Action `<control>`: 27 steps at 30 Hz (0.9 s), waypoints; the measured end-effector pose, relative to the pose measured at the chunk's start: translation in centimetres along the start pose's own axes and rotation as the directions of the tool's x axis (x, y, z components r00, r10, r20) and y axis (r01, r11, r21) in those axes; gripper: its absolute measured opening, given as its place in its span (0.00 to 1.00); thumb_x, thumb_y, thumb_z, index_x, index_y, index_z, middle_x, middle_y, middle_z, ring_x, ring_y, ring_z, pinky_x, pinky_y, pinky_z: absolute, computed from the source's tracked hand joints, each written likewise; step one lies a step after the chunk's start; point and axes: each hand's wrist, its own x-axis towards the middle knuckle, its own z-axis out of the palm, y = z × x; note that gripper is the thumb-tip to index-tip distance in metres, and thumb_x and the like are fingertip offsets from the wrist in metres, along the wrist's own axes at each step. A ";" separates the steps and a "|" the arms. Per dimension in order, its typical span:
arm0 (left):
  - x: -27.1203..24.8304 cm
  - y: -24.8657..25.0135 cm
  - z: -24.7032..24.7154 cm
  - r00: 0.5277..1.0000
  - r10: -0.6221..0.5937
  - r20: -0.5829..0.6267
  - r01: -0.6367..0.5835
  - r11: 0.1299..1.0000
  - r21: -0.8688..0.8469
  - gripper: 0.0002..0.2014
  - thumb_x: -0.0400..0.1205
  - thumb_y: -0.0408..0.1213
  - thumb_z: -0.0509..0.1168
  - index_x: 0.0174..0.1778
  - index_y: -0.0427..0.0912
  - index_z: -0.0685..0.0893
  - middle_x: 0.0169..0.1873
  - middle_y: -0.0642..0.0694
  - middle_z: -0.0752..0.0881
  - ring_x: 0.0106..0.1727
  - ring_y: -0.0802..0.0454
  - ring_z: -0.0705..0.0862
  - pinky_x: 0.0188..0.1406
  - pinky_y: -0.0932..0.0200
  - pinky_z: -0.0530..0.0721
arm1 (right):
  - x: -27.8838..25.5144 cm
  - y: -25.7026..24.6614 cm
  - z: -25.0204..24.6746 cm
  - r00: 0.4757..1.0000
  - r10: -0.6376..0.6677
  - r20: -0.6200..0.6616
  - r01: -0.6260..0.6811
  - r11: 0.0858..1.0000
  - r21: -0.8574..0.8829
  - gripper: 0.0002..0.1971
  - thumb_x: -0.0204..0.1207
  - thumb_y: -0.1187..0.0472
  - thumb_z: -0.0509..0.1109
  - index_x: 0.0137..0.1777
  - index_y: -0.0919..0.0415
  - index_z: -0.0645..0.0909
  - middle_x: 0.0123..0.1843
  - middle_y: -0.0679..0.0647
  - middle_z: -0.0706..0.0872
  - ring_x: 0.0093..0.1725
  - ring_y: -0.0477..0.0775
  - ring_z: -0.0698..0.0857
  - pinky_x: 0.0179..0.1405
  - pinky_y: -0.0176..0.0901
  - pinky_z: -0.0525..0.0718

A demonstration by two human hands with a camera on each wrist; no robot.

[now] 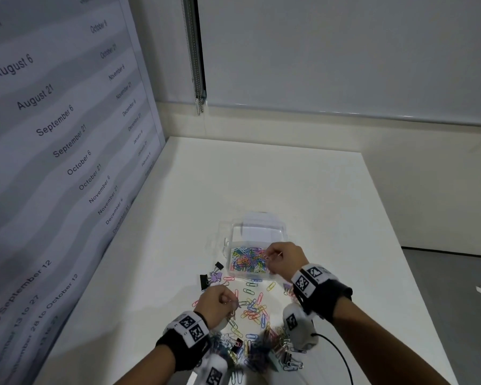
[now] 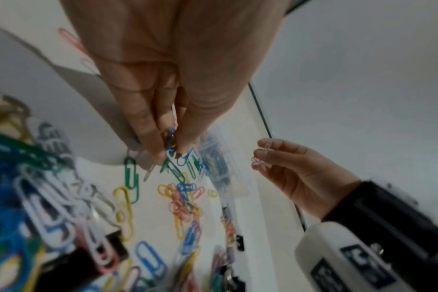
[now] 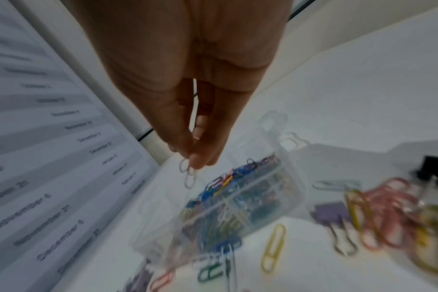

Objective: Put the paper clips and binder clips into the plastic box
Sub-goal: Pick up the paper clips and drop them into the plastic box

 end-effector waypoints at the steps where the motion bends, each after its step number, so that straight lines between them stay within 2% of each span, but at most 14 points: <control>1: 0.0 0.0 -0.1 0.999 -0.041 0.014 0.042 0.993 -0.111 0.11 0.78 0.21 0.64 0.33 0.39 0.81 0.28 0.43 0.82 0.23 0.61 0.83 0.35 0.57 0.86 | 0.4 -0.1 -0.3 1.000 0.011 -0.027 -0.010 1.000 0.015 0.10 0.70 0.71 0.66 0.41 0.56 0.85 0.36 0.50 0.84 0.38 0.55 0.87 0.40 0.36 0.85; 3: -0.2 0.3 -0.1 0.990 -0.127 0.057 0.139 0.927 -0.348 0.08 0.79 0.19 0.62 0.37 0.33 0.80 0.30 0.40 0.82 0.25 0.55 0.83 0.31 0.63 0.88 | 1.1 0.0 -0.6 0.997 0.052 -0.064 -0.048 0.997 0.061 0.13 0.69 0.73 0.64 0.40 0.54 0.84 0.37 0.51 0.84 0.34 0.52 0.84 0.27 0.29 0.81; 4: -0.1 0.5 -0.1 0.983 -0.161 0.088 0.183 0.872 -0.455 0.06 0.80 0.19 0.62 0.39 0.31 0.81 0.32 0.39 0.82 0.29 0.52 0.83 0.32 0.64 0.89 | 1.2 0.2 -0.5 0.995 0.070 -0.073 -0.064 0.994 0.084 0.13 0.69 0.73 0.64 0.43 0.55 0.84 0.40 0.51 0.84 0.35 0.51 0.83 0.25 0.26 0.78; 6: 0.0 0.9 -0.3 0.968 -0.205 0.145 0.251 0.761 -0.599 0.06 0.81 0.20 0.59 0.45 0.29 0.82 0.36 0.37 0.82 0.37 0.46 0.82 0.33 0.63 0.90 | 1.0 0.5 -0.1 0.995 0.061 -0.082 -0.055 0.996 0.075 0.13 0.69 0.72 0.65 0.48 0.58 0.85 0.46 0.54 0.86 0.39 0.51 0.82 0.31 0.28 0.78; 8: 0.3 1.5 -0.7 0.957 -0.223 0.185 0.289 0.666 -0.688 0.08 0.83 0.21 0.56 0.49 0.27 0.81 0.39 0.34 0.81 0.42 0.42 0.82 0.30 0.63 0.90 | 0.5 1.2 0.6 0.998 0.021 -0.065 -0.018 0.999 0.035 0.13 0.71 0.71 0.63 0.49 0.59 0.85 0.49 0.55 0.89 0.42 0.52 0.84 0.40 0.35 0.81; 10: 0.5 2.7 -1.2 0.954 -0.209 0.216 0.299 0.590 -0.750 0.09 0.84 0.22 0.54 0.52 0.25 0.79 0.39 0.32 0.81 0.39 0.42 0.87 0.27 0.62 0.89 | -0.3 1.7 1.3 1.000 -0.011 -0.013 0.011 1.000 -0.027 0.13 0.73 0.69 0.61 0.47 0.58 0.86 0.49 0.54 0.89 0.42 0.52 0.85 0.40 0.34 0.81; 12: 0.9 3.9 -1.5 0.956 -0.180 0.230 0.291 0.528 -0.798 0.11 0.85 0.24 0.52 0.56 0.24 0.77 0.39 0.32 0.82 0.30 0.47 0.90 0.27 0.61 0.89 | -1.2 2.2 2.1 0.997 -0.044 0.056 0.049 0.994 -0.094 0.12 0.74 0.68 0.61 0.45 0.58 0.87 0.49 0.54 0.90 0.41 0.49 0.84 0.40 0.31 0.78; 14: 1.3 5.3 -1.8 0.956 -0.169 0.238 0.291 0.476 -0.830 0.12 0.86 0.25 0.51 0.58 0.24 0.77 0.42 0.32 0.82 0.28 0.48 0.90 0.25 0.60 0.89 | -2.0 2.6 3.1 0.992 -0.066 0.106 0.080 0.988 -0.132 0.12 0.74 0.66 0.62 0.47 0.58 0.87 0.51 0.54 0.90 0.44 0.48 0.83 0.46 0.33 0.79; 16: 1.7 6.6 -2.0 0.960 -0.160 0.230 0.279 0.471 -0.837 0.13 0.85 0.27 0.53 0.60 0.26 0.78 0.47 0.33 0.84 0.38 0.45 0.90 0.29 0.60 0.90 | -2.6 3.0 4.2 0.982 -0.073 0.174 0.103 0.979 -0.173 0.14 0.74 0.65 0.62 0.56 0.57 0.84 0.59 0.53 0.86 0.54 0.50 0.84 0.57 0.37 0.78; 18: 2.1 7.7 -2.1 0.967 -0.149 0.205 0.252 0.498 -0.829 0.14 0.85 0.31 0.54 0.63 0.29 0.76 0.58 0.33 0.82 0.56 0.43 0.84 0.50 0.59 0.89 | -2.7 3.2 5.1 0.965 -0.088 0.248 0.142 0.968 -0.207 0.19 0.75 0.64 0.62 0.66 0.58 0.77 0.68 0.54 0.80 0.66 0.52 0.79 0.66 0.39 0.74; 20: 2.3 8.3 -2.2 0.968 -0.146 0.204 0.251 0.520 -0.817 0.18 0.86 0.36 0.52 0.69 0.31 0.73 0.72 0.34 0.73 0.74 0.43 0.72 0.74 0.54 0.73 | -2.6 3.1 5.7 0.957 -0.111 0.269 0.173 0.960 -0.220 0.23 0.76 0.65 0.60 0.73 0.58 0.70 0.73 0.55 0.74 0.72 0.52 0.73 0.72 0.40 0.69; 21: 2.2 8.6 -2.3 0.969 -0.142 0.204 0.248 0.525 -0.814 0.20 0.87 0.38 0.52 0.72 0.31 0.71 0.76 0.36 0.69 0.78 0.43 0.67 0.79 0.53 0.65 | -2.5 3.0 5.9 0.955 -0.119 0.271 0.183 0.957 -0.224 0.25 0.76 0.65 0.60 0.75 0.58 0.67 0.75 0.55 0.72 0.74 0.52 0.71 0.74 0.40 0.66; 24: 2.0 8.3 -2.5 0.977 -0.089 0.193 0.209 0.561 -0.801 0.22 0.87 0.39 0.51 0.76 0.34 0.67 0.78 0.40 0.67 0.82 0.47 0.62 0.81 0.54 0.60 | -2.2 3.1 6.5 0.945 -0.112 0.306 0.204 0.936 -0.287 0.29 0.77 0.65 0.60 0.78 0.58 0.60 0.81 0.56 0.63 0.79 0.54 0.62 0.79 0.43 0.60; 27: 1.6 7.2 -3.0 0.994 -0.032 0.103 0.096 0.695 -0.713 0.17 0.86 0.35 0.53 0.69 0.37 0.76 0.67 0.42 0.80 0.70 0.47 0.76 0.70 0.56 0.73 | -2.2 3.4 7.0 0.943 -0.074 0.325 0.195 0.913 -0.358 0.30 0.76 0.64 0.61 0.79 0.58 0.58 0.82 0.57 0.57 0.80 0.57 0.58 0.80 0.46 0.60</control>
